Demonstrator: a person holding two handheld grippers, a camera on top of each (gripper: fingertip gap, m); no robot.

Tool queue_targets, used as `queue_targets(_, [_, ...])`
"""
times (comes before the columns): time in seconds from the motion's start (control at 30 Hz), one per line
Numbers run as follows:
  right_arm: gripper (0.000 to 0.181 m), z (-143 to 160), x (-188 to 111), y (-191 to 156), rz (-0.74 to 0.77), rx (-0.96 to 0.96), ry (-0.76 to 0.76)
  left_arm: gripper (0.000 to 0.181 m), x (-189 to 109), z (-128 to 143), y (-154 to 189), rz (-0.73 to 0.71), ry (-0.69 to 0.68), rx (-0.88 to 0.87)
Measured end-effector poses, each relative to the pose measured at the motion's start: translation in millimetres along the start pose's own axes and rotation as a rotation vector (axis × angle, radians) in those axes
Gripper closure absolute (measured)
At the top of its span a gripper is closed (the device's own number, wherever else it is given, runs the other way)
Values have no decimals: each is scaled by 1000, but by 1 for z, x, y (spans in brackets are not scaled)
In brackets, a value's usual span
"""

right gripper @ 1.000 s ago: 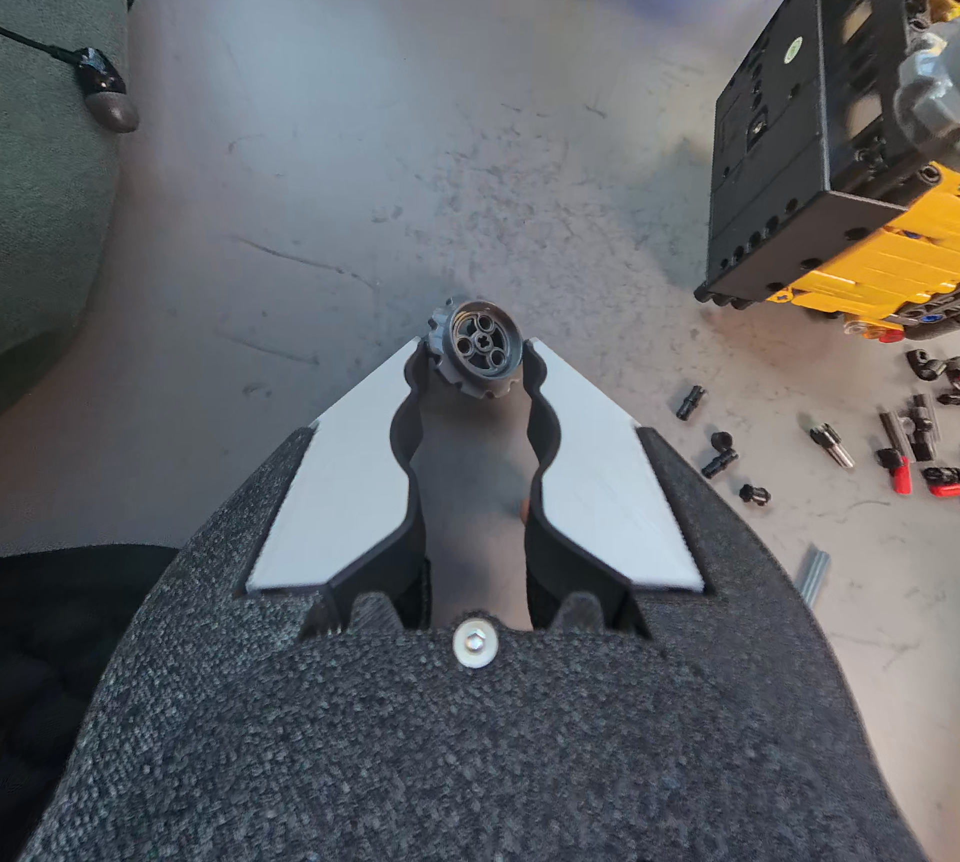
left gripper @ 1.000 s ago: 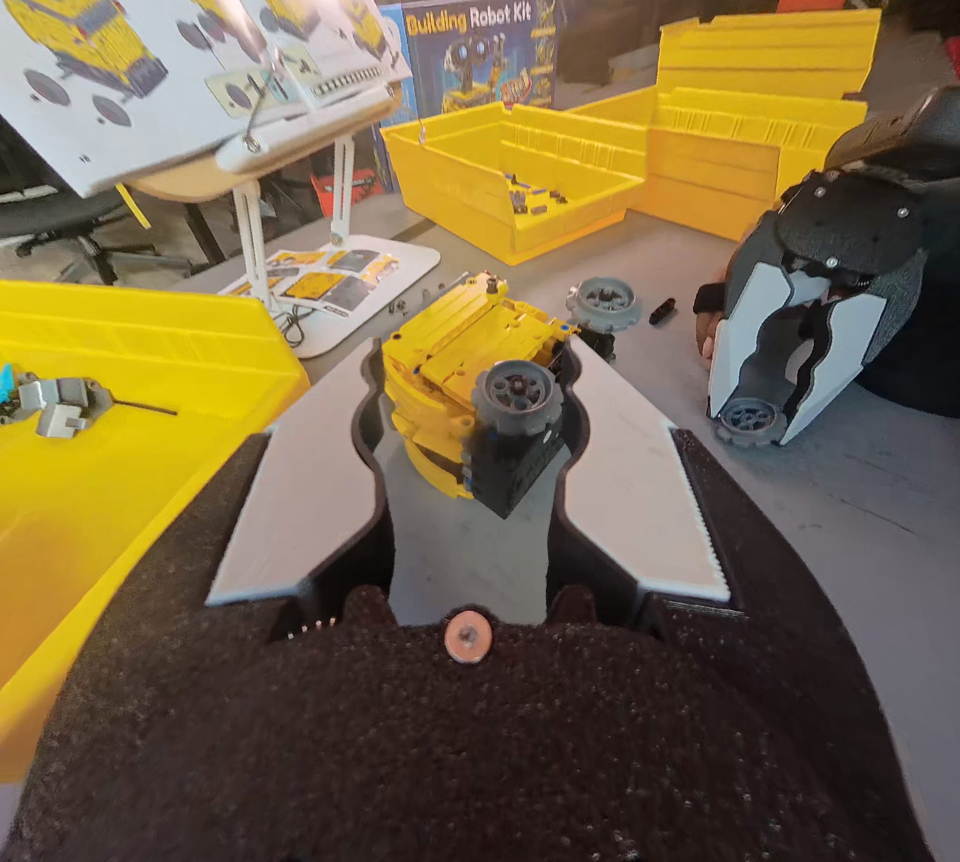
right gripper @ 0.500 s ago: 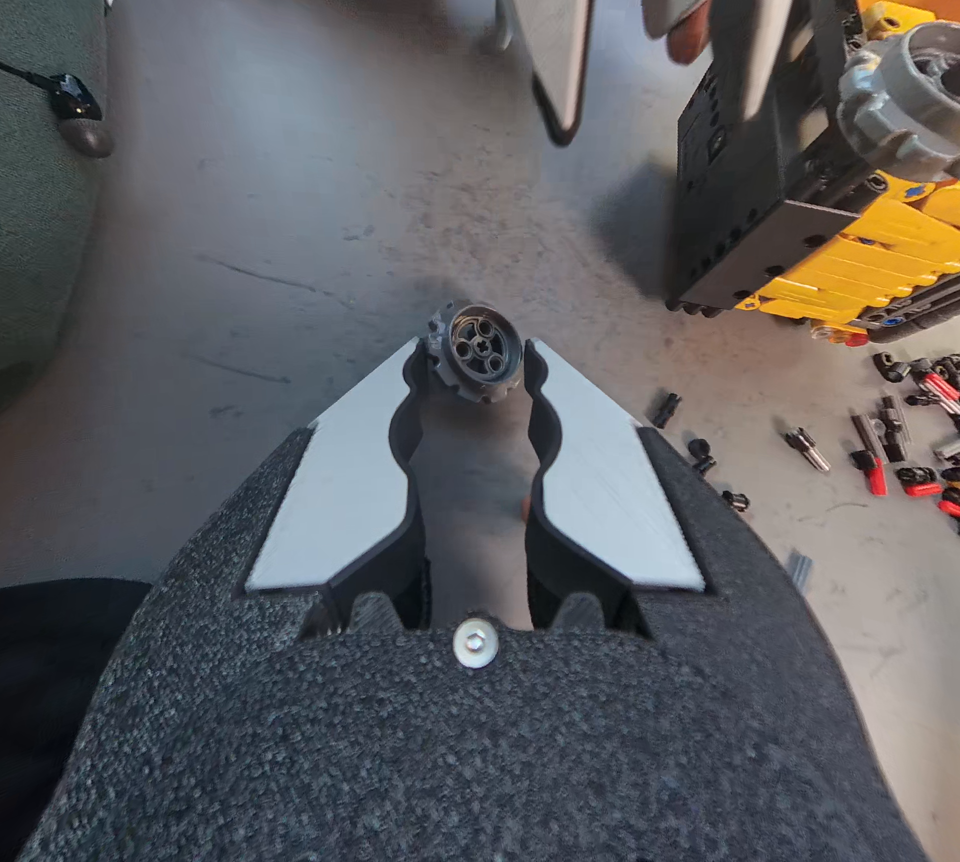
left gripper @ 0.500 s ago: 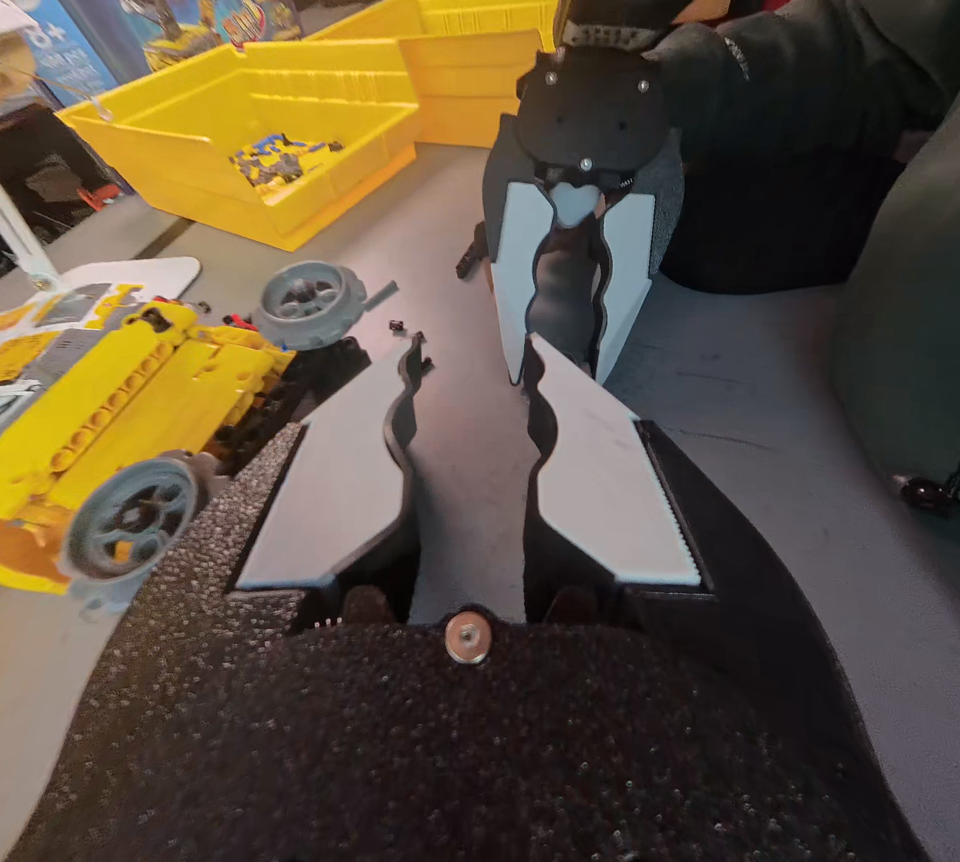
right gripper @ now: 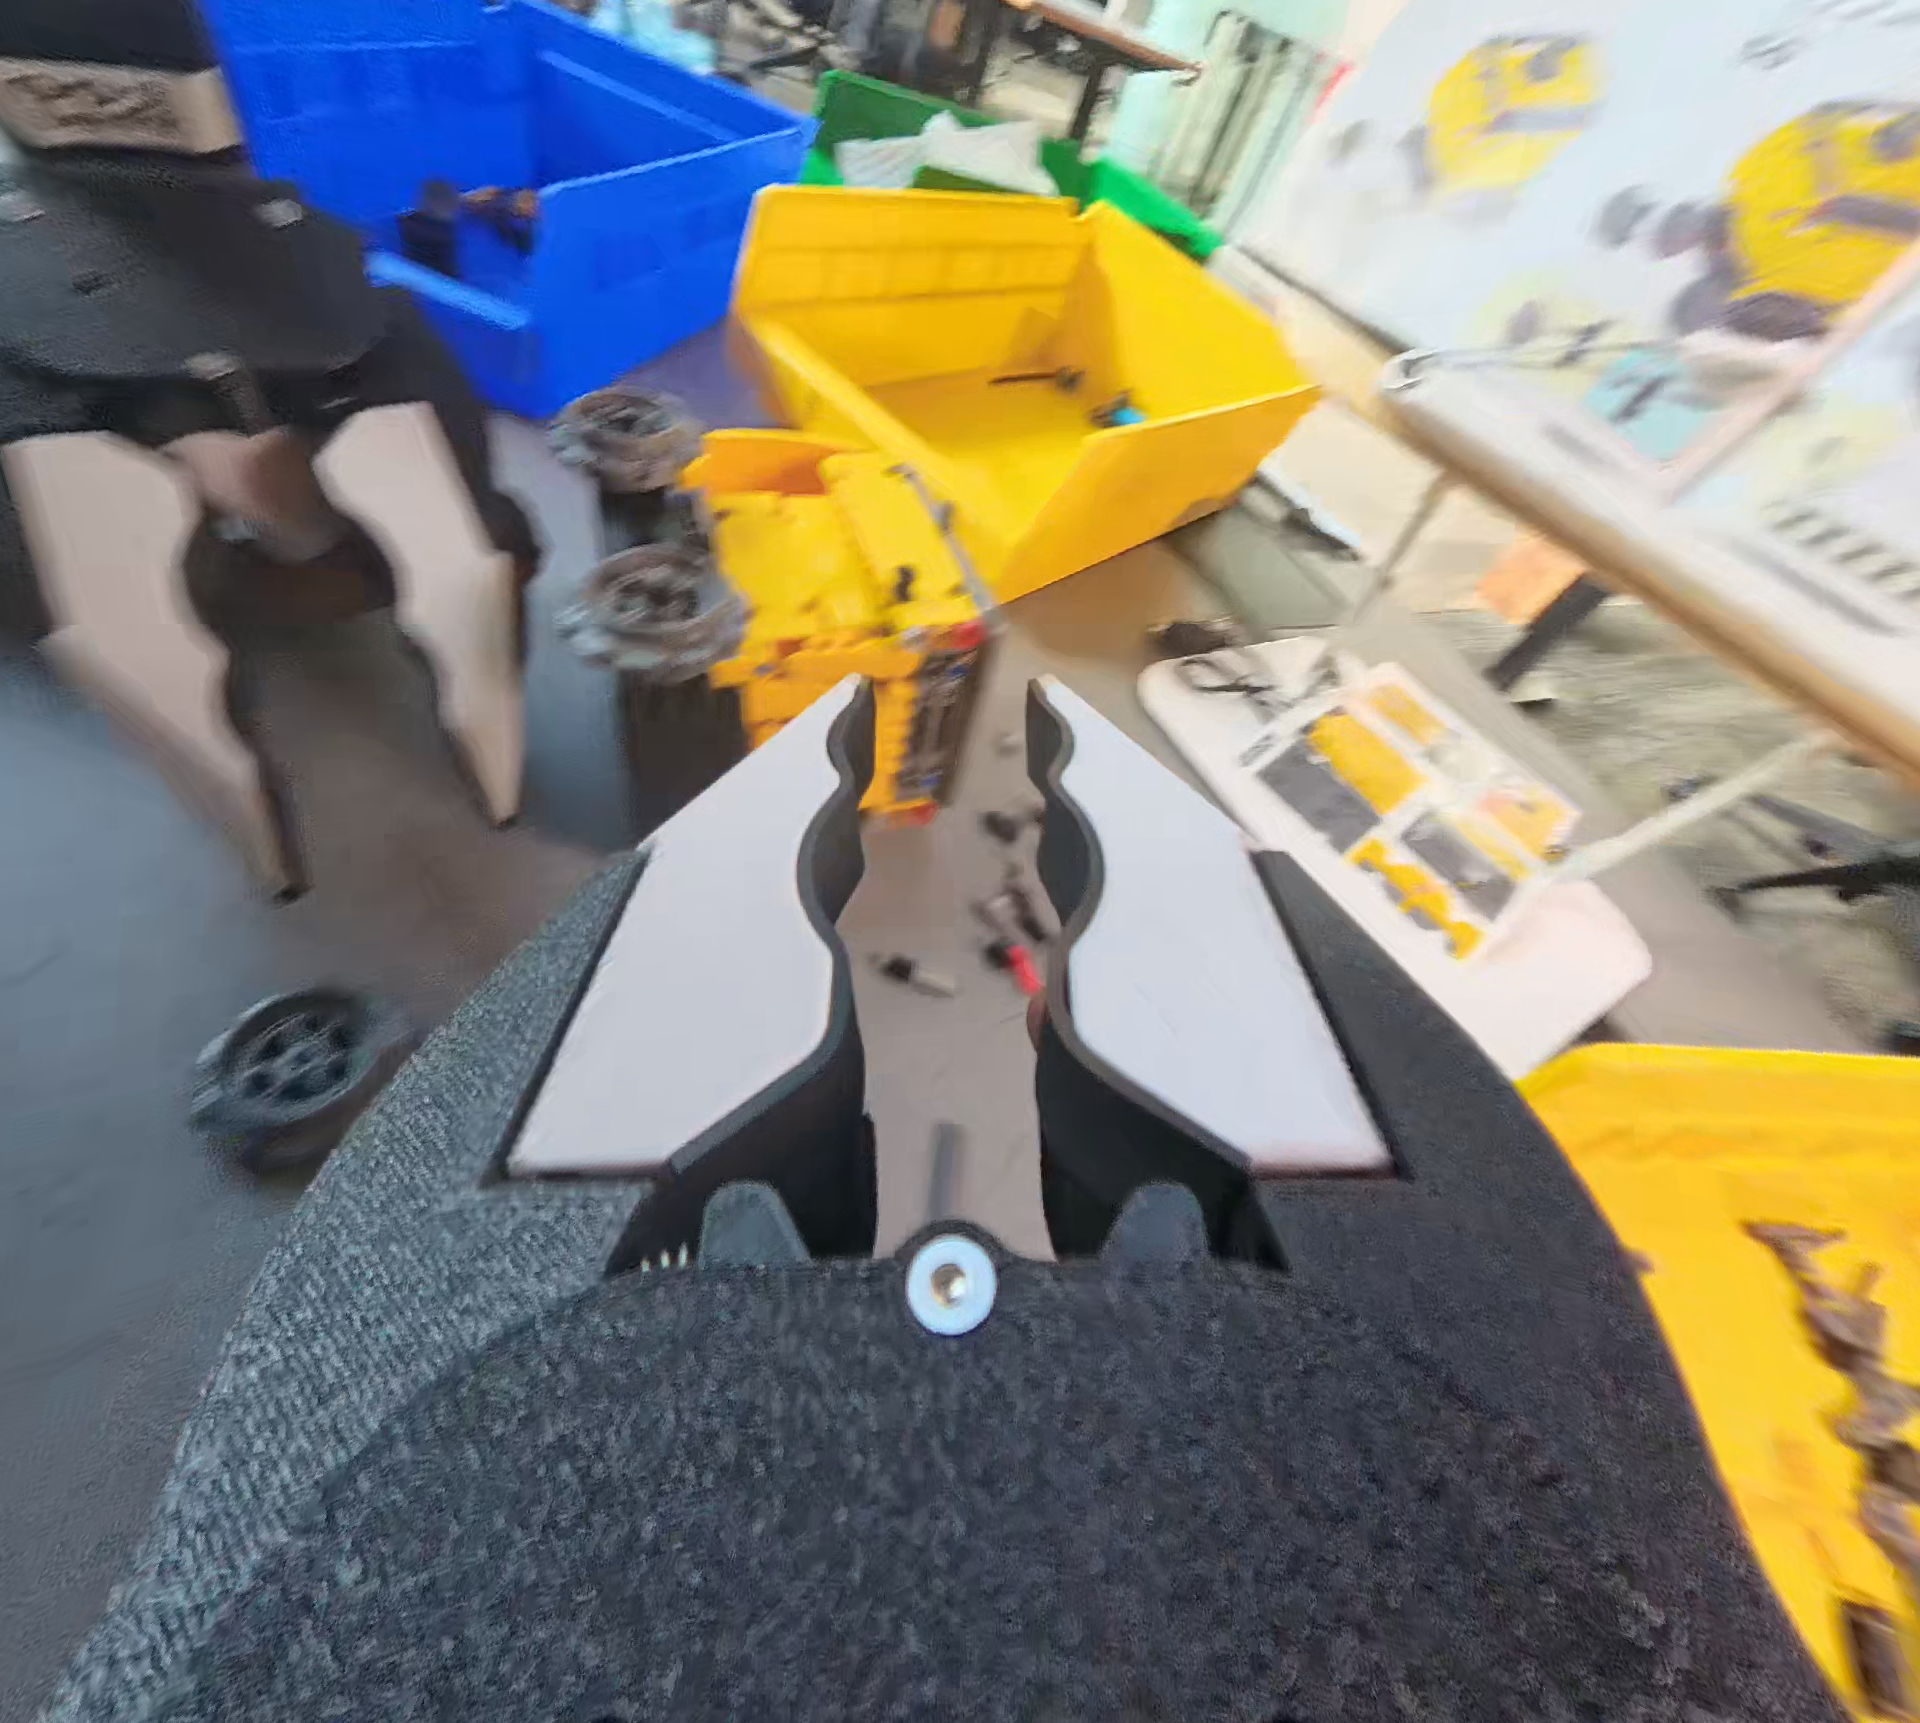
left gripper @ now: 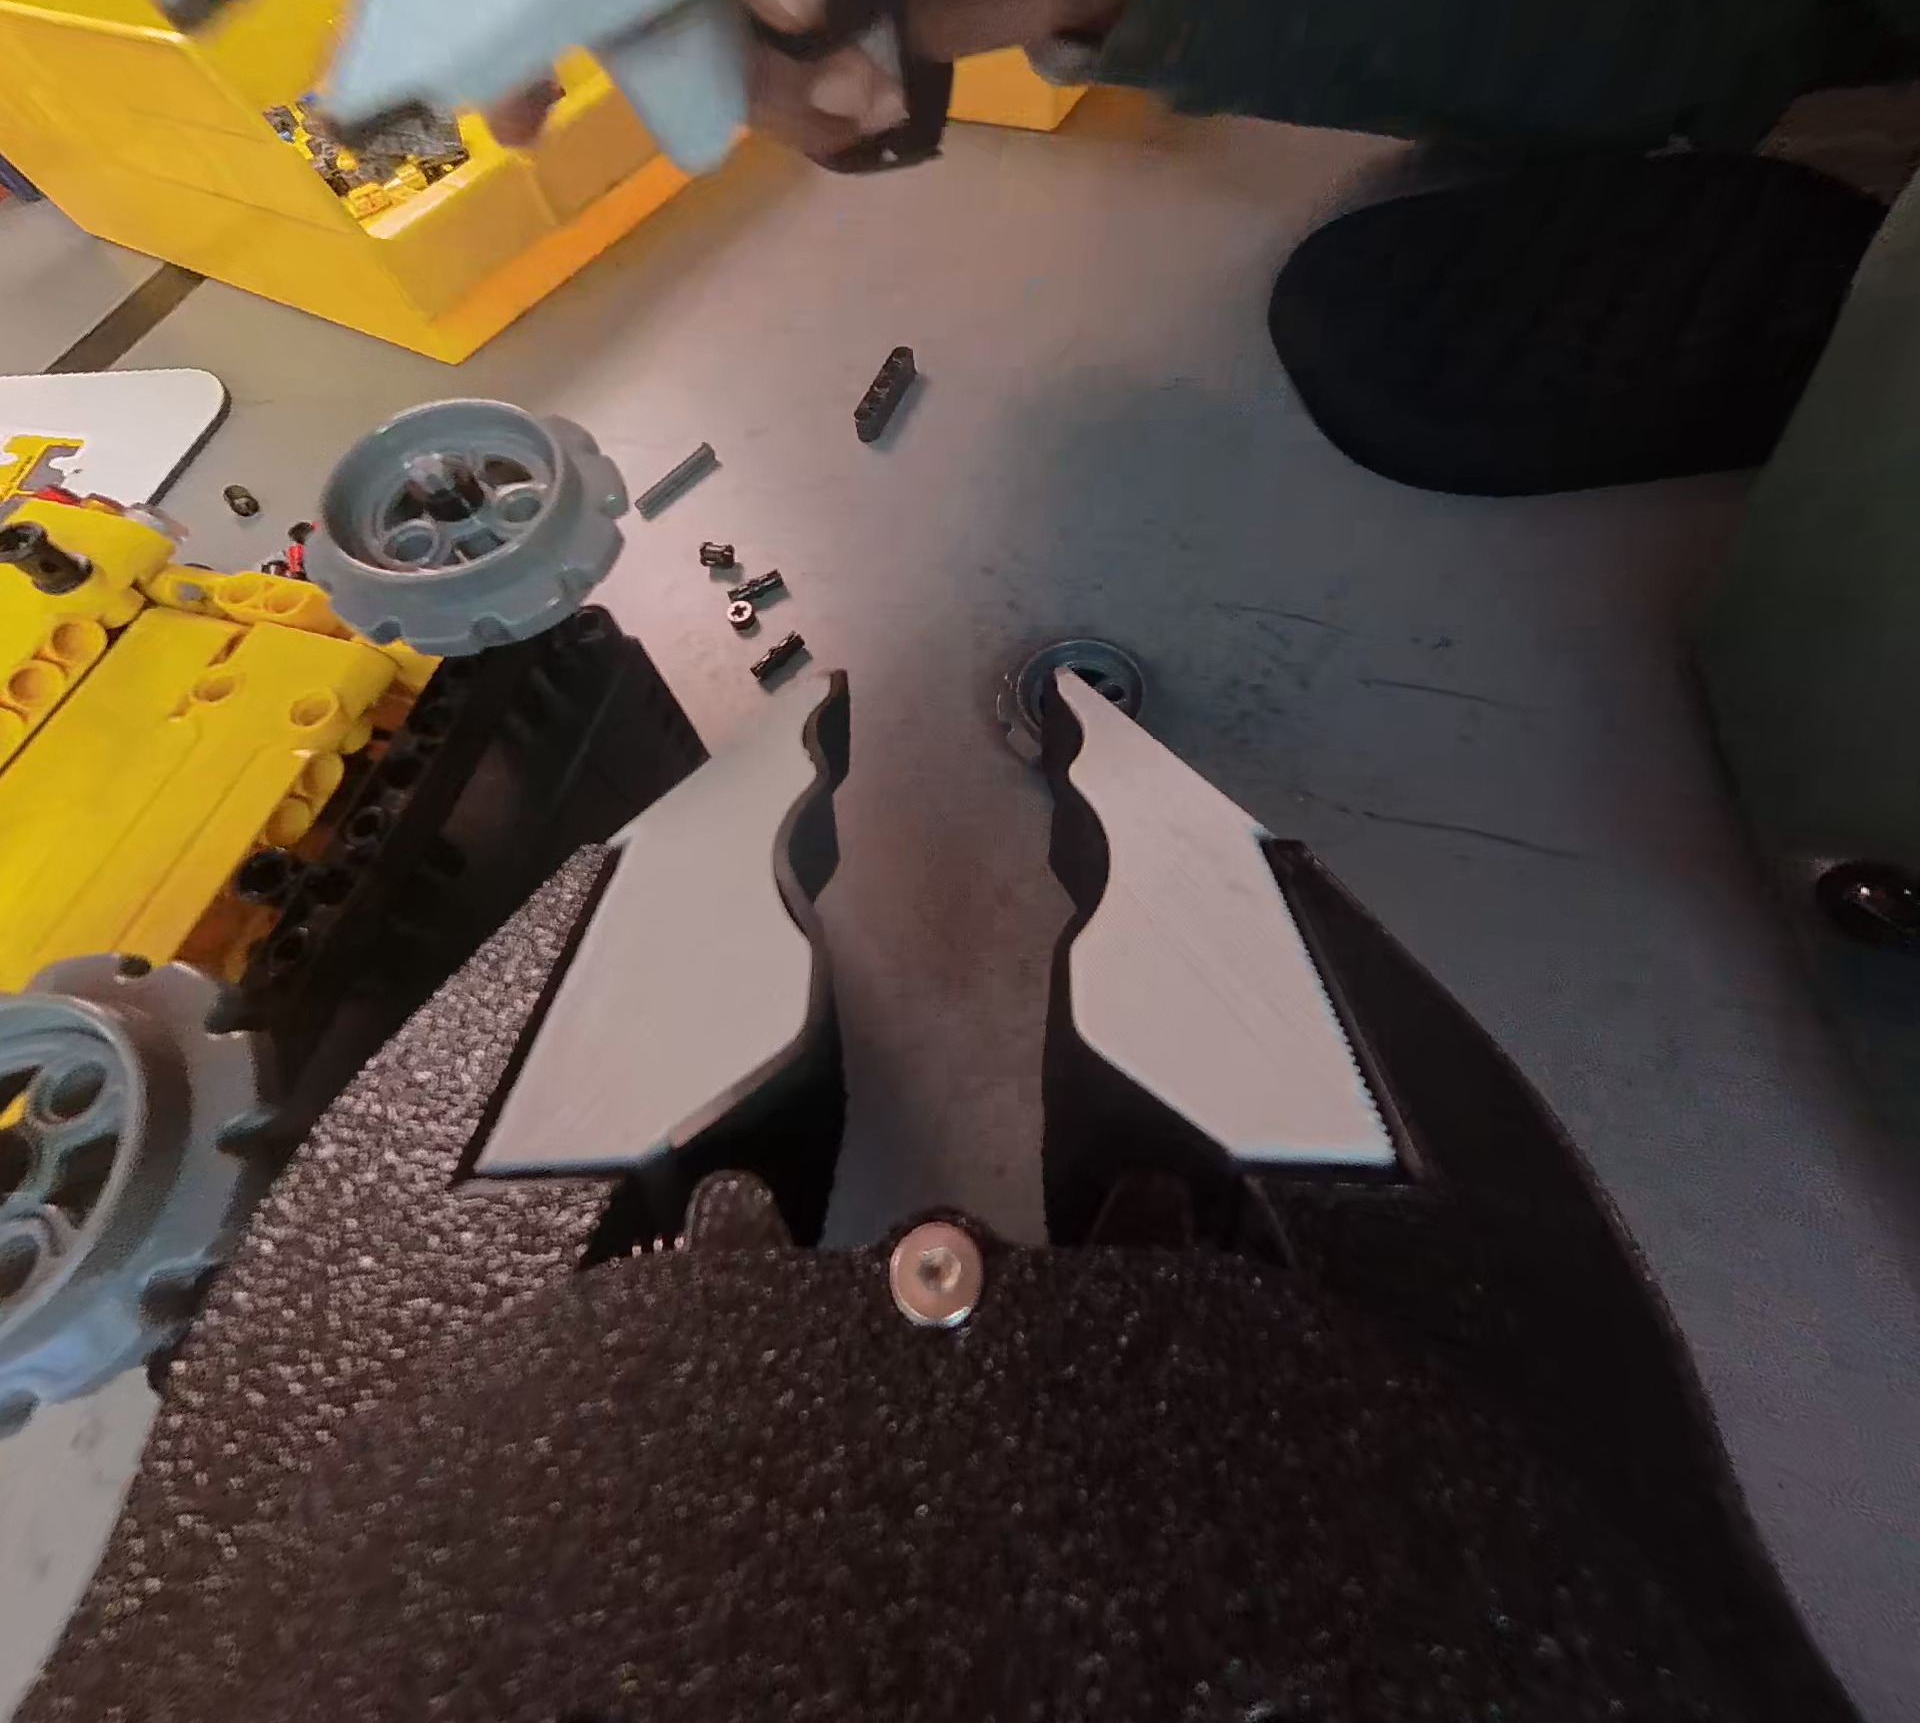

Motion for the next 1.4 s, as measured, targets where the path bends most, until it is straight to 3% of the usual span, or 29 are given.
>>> queue_targets(0.1, [173, -47, 18, 79, 308, -54, 68, 147, 0, 1, 1, -2, -6, 12])
queue_targets(0.2, [181, -84, 52, 143, 455, -77, 111, 148, 1, 1, 1, -10, -13, 20])
queue_targets(0.3, [181, -90, 95, 183, 506, -89, 83, 149, -2, 3, -2, -35, -13, 13])
queue_targets(0.4, [181, -63, 122, 199, 508, -67, -35, 150, -6, 3, -6, -54, 0, -7])
queue_targets(0.47, [181, -35, 129, 194, 485, -38, -111, 150, -8, 3, -8, -57, 6, -22])
queue_targets(0.57, [181, -25, 123, 188, 495, -6, -104, 150, -6, 5, -8, -48, -11, -27])
queue_targets(0.77, [171, -46, 91, 173, 450, 41, 55, 150, -2, 8, -7, -49, -45, -18])
queue_targets(0.9, [170, -39, 54, 129, 362, 103, 116, 150, -4, 6, -9, -60, -27, -27])
queue_targets(1.17, [169, 19, -11, 16, 165, 57, 38, 150, -3, 8, -9, -62, -43, -28])
queue_targets(1.4, [169, 53, -35, -19, 113, -187, -73, 147, -4, 7, -12, -72, -30, -41])
Point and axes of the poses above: each gripper's, where its closed fingertips meet, x out along the fingers, z out of its underside, y = z × x across the jaws, the point moved 3 cm from there along -x, back along the fingers, and after that the axes turned 3 degrees about z, right-handed, at the moved point
